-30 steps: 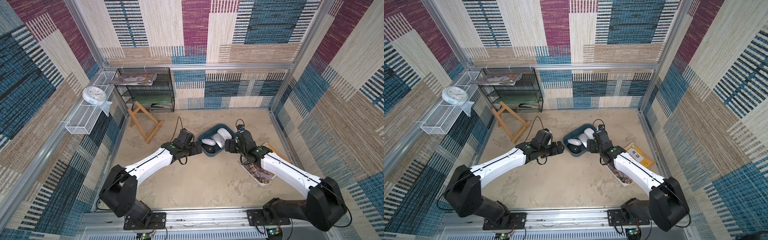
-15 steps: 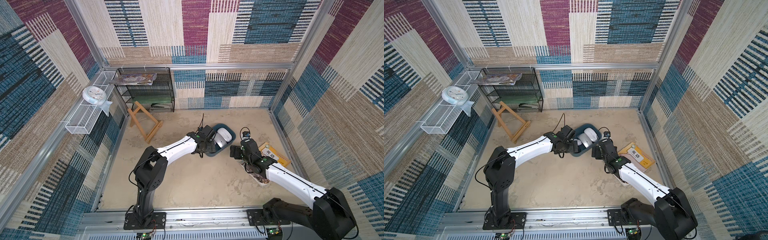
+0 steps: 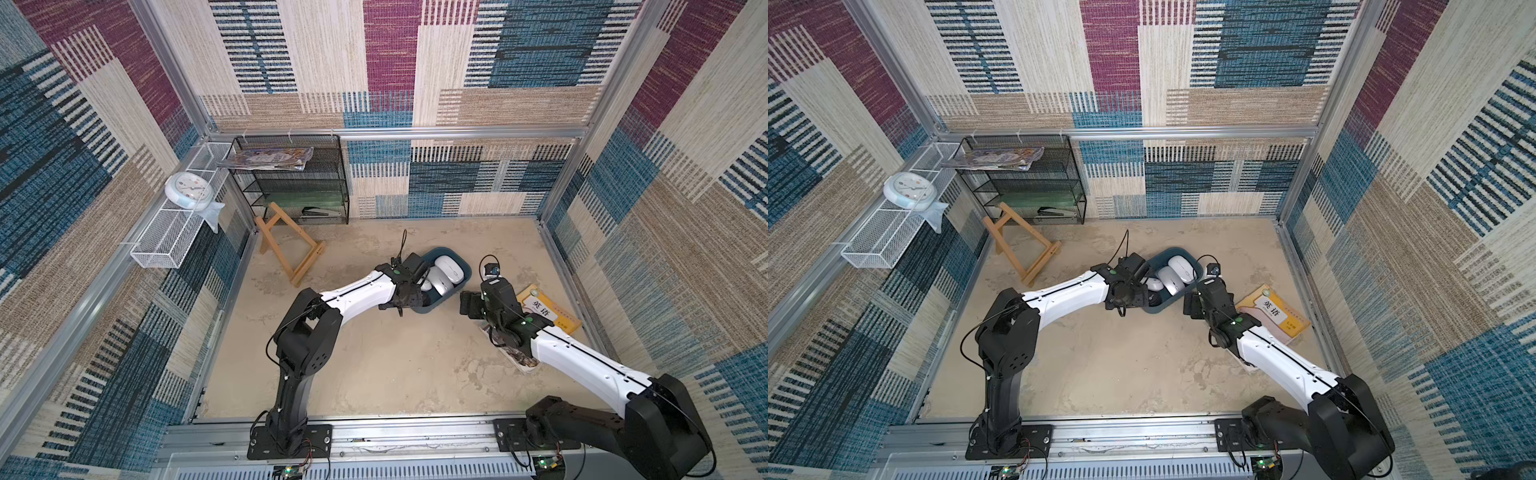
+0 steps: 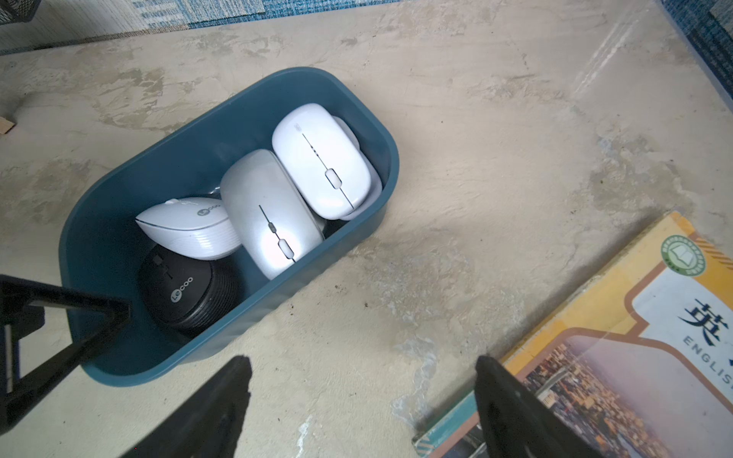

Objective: Take out the mouse from the storage box
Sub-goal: Move the storage box to the center of the board.

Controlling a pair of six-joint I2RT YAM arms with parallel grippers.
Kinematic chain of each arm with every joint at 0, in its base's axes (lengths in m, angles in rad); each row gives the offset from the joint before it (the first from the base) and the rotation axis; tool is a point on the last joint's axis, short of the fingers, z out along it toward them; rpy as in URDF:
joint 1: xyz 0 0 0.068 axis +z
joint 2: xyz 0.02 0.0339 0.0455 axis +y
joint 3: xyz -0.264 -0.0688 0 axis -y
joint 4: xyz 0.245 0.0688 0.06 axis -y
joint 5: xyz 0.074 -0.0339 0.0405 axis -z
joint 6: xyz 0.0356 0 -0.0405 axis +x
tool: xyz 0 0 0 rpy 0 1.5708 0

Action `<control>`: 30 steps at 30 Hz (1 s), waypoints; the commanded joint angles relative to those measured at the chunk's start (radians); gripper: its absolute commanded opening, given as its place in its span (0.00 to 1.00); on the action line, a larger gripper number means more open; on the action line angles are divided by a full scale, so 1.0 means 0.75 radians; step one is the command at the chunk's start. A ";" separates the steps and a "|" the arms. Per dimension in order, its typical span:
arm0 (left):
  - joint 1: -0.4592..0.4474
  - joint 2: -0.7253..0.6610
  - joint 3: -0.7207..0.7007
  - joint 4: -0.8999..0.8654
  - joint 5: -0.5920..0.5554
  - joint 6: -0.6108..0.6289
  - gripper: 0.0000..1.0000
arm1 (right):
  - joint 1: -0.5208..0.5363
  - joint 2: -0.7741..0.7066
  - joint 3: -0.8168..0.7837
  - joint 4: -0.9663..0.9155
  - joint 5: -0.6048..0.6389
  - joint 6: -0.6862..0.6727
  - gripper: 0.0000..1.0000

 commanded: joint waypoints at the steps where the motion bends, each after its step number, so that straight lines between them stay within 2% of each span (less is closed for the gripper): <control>1: 0.023 -0.045 -0.068 -0.037 -0.018 0.027 0.79 | 0.001 0.020 0.014 0.021 0.010 0.001 0.91; 7: 0.079 -0.212 -0.306 0.074 -0.008 0.067 0.70 | -0.001 0.097 0.062 -0.020 -0.012 0.009 0.91; 13: 0.154 -0.491 -0.621 0.270 0.008 0.098 0.69 | 0.000 0.175 0.133 -0.068 -0.109 0.022 0.91; 15: 0.207 -0.560 -0.704 0.336 0.071 0.110 0.69 | -0.005 0.242 0.184 -0.102 -0.172 0.055 0.92; 17: 0.278 -0.589 -0.766 0.426 0.241 0.136 0.68 | -0.010 0.327 0.249 -0.140 -0.237 0.088 0.92; 19: 0.328 -0.586 -0.775 0.448 0.356 0.139 0.66 | -0.013 0.419 0.324 -0.175 -0.304 0.101 0.91; 23: 0.334 -0.594 -0.773 0.499 0.464 0.144 0.68 | -0.012 0.527 0.436 -0.193 -0.392 0.131 0.90; 30: 0.340 -0.580 -0.757 0.563 0.571 0.090 0.72 | -0.011 0.703 0.658 -0.326 -0.494 0.149 0.90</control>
